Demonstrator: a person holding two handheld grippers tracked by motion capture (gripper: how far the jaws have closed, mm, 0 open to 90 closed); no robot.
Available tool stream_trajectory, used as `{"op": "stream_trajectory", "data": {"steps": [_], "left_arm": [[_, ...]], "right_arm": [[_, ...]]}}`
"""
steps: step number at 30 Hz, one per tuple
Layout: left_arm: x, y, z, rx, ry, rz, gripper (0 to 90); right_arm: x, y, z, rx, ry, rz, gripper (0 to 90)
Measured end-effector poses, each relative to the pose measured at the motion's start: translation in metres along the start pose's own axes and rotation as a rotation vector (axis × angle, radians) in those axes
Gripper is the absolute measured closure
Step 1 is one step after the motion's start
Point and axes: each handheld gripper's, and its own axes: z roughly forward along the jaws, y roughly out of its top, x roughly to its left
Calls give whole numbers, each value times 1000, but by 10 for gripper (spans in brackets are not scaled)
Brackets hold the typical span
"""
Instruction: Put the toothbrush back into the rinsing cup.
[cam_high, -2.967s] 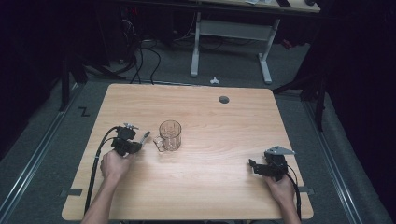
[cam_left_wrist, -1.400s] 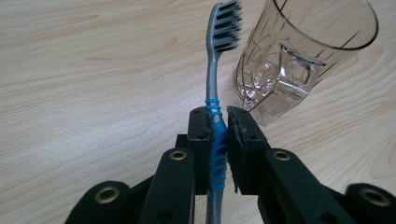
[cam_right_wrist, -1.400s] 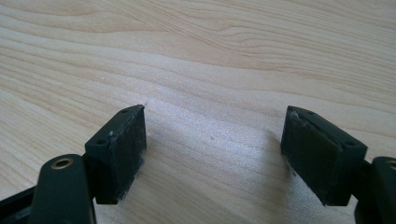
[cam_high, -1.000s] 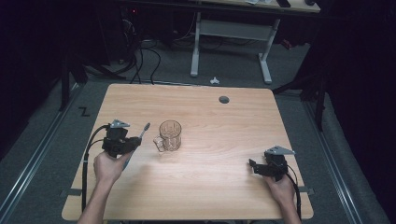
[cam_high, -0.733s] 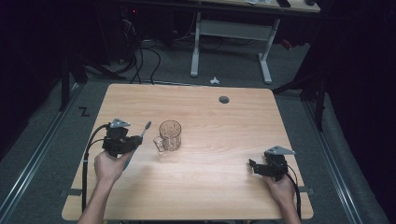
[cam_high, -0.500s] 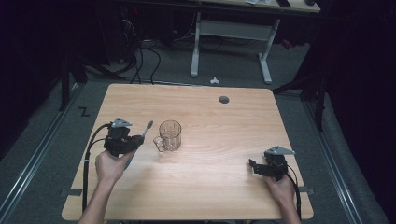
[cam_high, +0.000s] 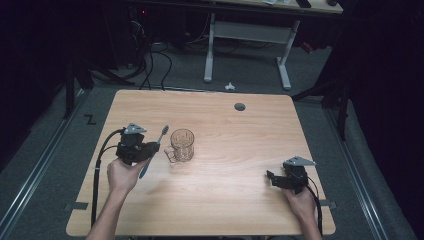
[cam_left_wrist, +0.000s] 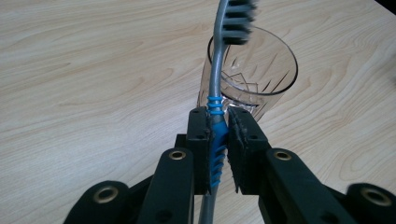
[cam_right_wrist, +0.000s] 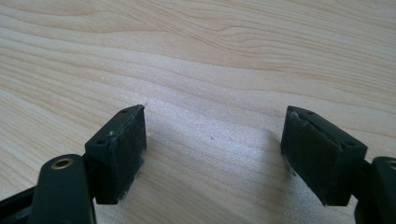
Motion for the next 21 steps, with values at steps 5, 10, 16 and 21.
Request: {"op": "stream_trajectory", "data": {"steps": [5,10,16,21], "left_arm": [[-3,5,-1,-10,-9,8,792],[-6,9,-3,-22,-20,8,793],[-10,16,-6,-42,-27,20,796],[-13,25,-6,-53,-37,30,797]], "right_arm": [[0,0,0,1,0,1,225],[0,0,0,0,0,0,225],[0,0,0,0,0,0,225],[0,0,0,1,1,1,225]]}}
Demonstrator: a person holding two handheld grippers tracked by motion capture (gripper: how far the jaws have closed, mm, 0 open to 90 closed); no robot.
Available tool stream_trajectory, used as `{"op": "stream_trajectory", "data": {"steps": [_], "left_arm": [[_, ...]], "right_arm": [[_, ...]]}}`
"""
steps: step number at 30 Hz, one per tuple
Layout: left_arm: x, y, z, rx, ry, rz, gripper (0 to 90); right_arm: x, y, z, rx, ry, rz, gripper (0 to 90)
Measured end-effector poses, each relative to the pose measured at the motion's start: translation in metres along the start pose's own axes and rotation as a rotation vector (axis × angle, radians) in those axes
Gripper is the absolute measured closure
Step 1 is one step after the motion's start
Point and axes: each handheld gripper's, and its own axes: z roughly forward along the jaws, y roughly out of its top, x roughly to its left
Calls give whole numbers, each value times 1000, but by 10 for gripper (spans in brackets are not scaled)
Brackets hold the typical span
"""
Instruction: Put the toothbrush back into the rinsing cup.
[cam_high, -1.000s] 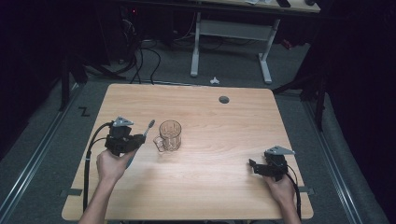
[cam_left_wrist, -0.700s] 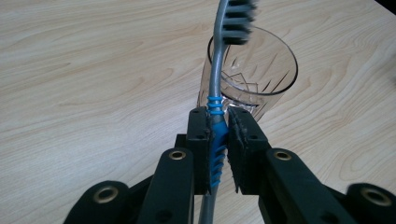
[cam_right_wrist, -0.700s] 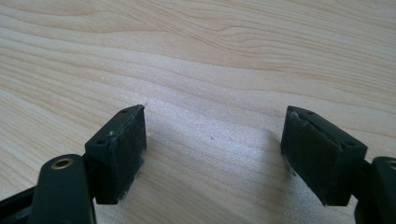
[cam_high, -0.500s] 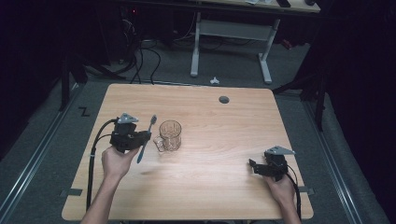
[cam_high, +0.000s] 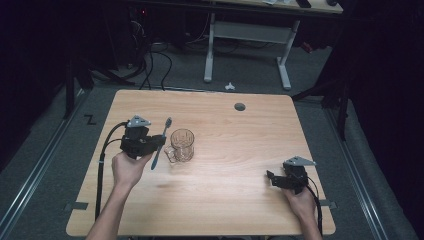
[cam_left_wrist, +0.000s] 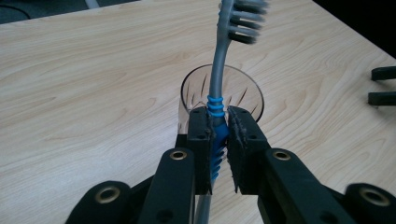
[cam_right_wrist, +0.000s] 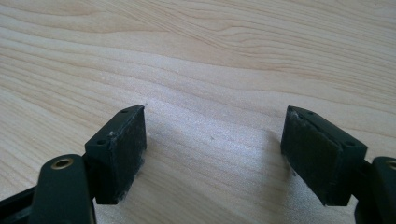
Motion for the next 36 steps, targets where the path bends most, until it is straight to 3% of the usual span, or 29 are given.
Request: {"op": "stream_trajectory", "data": {"steps": [16,29,36], "left_arm": [[-5,19,9,-40,-17,9,800],[-4,24,14,-110,-34,-6,800],[-8,31,13,-144,-35,7,800]], "right_arm": [[0,0,0,-1,1,-1,225],[0,0,0,-1,1,-1,225],[0,0,0,-1,1,-2,225]]}}
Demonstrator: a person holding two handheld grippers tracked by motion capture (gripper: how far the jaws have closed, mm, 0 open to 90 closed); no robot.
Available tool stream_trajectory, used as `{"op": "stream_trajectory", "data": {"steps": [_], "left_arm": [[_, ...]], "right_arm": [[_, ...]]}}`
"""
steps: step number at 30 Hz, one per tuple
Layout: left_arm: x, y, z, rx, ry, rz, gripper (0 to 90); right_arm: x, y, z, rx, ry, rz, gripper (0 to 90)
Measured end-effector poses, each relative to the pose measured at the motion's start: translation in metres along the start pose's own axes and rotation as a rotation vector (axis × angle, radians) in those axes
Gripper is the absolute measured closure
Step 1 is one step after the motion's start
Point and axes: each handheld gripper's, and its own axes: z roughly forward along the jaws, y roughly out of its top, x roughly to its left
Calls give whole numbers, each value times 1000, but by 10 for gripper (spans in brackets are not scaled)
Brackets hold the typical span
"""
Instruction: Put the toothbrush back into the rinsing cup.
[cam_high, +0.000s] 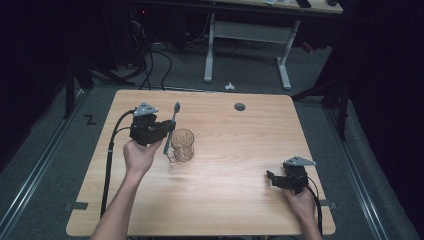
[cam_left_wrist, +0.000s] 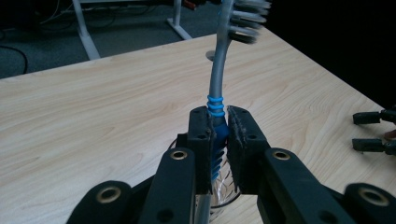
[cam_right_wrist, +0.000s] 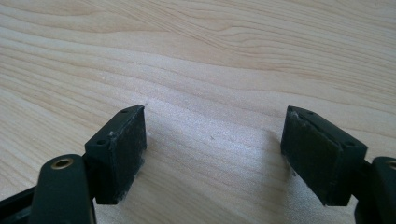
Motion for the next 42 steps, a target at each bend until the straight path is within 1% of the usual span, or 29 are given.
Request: {"op": "stream_trajectory", "data": {"steps": [5,9,12,15,25,34,40,42], "left_arm": [[-1,3,5,-4,4,6,801],[0,2,10,-13,5,8,801],[-1,2,12,-20,16,19,801],[-1,1,12,-29,12,22,800],[2,-5,12,-18,-6,11,798],[6,-10,11,10,-3,6,797],[7,-12,10,9,-5,2,795],[9,-13,9,13,-12,-6,794]], "right_arm": [[0,0,0,0,0,0,225],[0,0,0,0,0,0,225],[0,0,0,0,0,-1,225],[0,0,0,0,1,-2,225],[0,0,0,0,1,-2,225],[0,0,0,0,1,-2,225],[0,0,0,0,1,-3,225],[0,0,0,0,1,-3,225]]}}
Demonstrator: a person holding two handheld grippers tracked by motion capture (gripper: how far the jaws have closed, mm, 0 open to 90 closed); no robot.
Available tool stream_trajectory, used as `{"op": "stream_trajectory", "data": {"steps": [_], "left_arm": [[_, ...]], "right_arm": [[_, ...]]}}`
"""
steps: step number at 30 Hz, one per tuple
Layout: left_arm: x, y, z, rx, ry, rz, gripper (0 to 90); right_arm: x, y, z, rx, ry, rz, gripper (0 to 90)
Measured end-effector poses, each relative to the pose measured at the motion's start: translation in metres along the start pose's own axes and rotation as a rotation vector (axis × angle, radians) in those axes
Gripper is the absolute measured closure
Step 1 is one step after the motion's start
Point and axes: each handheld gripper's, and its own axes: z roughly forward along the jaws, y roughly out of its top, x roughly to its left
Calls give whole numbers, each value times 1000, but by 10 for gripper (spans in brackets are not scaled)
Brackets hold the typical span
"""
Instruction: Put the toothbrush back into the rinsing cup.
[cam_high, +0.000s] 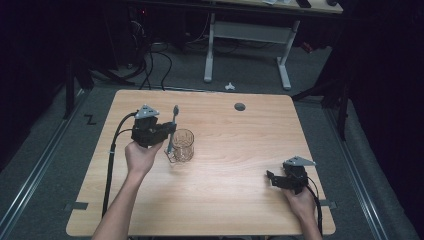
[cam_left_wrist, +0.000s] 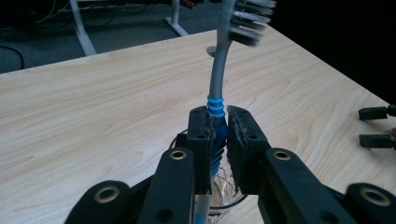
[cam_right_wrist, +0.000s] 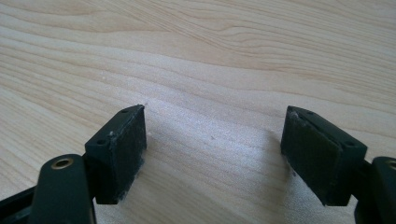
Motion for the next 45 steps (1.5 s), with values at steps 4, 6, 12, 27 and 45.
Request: {"op": "stream_trajectory", "data": {"steps": [4,6,12,27,45], "left_arm": [[2,-3,-2,4,6,-5,794],[2,-5,-3,5,8,-5,794],[2,-8,-3,17,21,3,793],[5,-20,-3,28,19,-15,793],[6,-30,-4,34,28,-28,792]], "right_arm": [[0,0,0,0,0,1,225],[0,0,0,0,0,0,225],[0,0,0,0,0,0,225],[0,0,0,0,0,0,225],[0,0,0,0,0,0,225]]}}
